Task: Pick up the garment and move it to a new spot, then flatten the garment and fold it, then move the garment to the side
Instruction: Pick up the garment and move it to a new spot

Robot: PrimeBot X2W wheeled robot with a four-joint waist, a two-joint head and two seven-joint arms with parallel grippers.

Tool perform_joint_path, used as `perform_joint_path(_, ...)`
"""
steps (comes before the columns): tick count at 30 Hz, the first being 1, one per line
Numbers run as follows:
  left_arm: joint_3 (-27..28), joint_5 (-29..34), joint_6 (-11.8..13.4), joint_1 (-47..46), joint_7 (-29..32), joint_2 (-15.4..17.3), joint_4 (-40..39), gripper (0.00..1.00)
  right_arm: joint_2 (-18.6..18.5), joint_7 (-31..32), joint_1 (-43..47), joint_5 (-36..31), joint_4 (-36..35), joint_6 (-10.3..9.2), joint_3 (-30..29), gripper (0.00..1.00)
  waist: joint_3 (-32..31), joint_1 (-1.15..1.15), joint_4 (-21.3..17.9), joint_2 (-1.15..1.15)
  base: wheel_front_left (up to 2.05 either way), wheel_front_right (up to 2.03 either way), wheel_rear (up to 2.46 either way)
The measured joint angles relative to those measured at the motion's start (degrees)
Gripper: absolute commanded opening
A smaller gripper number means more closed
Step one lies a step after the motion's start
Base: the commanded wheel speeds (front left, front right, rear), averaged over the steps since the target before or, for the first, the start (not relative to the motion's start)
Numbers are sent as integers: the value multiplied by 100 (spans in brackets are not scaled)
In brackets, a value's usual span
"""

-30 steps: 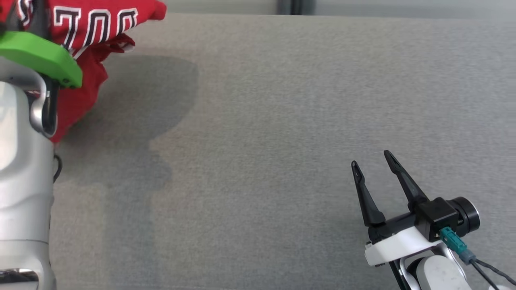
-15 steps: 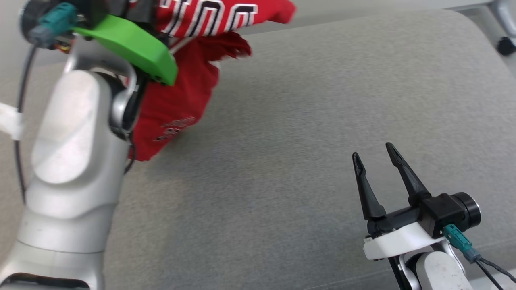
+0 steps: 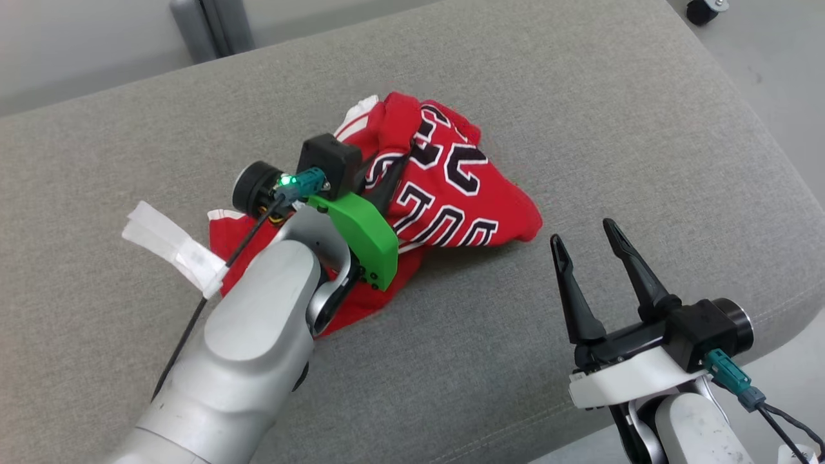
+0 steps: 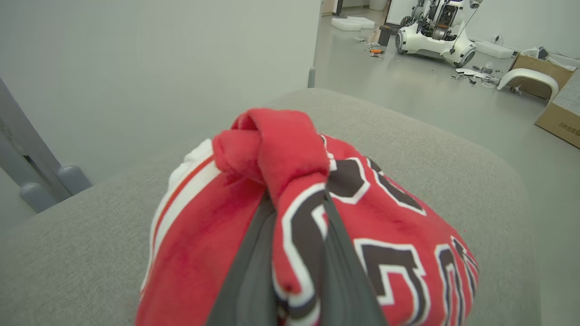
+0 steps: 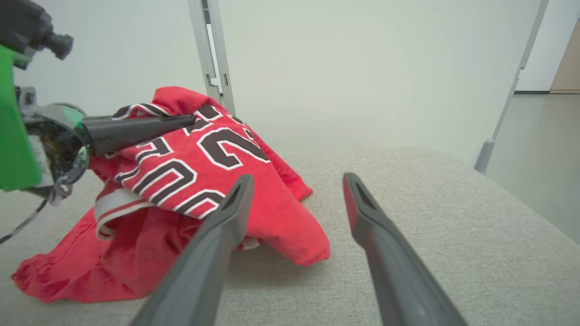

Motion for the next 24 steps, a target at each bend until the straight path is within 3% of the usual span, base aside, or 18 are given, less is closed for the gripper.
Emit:
perform_joint_path(6,-495,-393,0,32,-409,-88,563,0,3,0,-8,-1,62,0,86,100,174,0,-57,0,0,0,0)
perform_joint_path(7,-531,-412,0,33,-483,-97,651,67,4,0,-7,-4,67,0,94,100,168,0,-43,0,0,0,0)
perform_joint_path(8,-552,-417,0,34,-583,-100,711,100,5,0,-7,-4,73,0,98,100,156,0,-31,0,0,0,0)
perform_joint_path(13,-525,-430,77,185,-1004,-156,773,100,5,0,82,-20,92,0,145,100,-28,0,83,0,0,0,0)
perform_joint_path(19,-181,-324,671,854,-1126,-97,168,100,7,0,311,-99,101,0,103,100,-346,0,399,0,0,0,0)
perform_joint_path(24,467,-3,1117,1819,-1134,119,-937,100,-31,0,535,-136,97,0,104,100,-600,0,770,0,0,0,0)
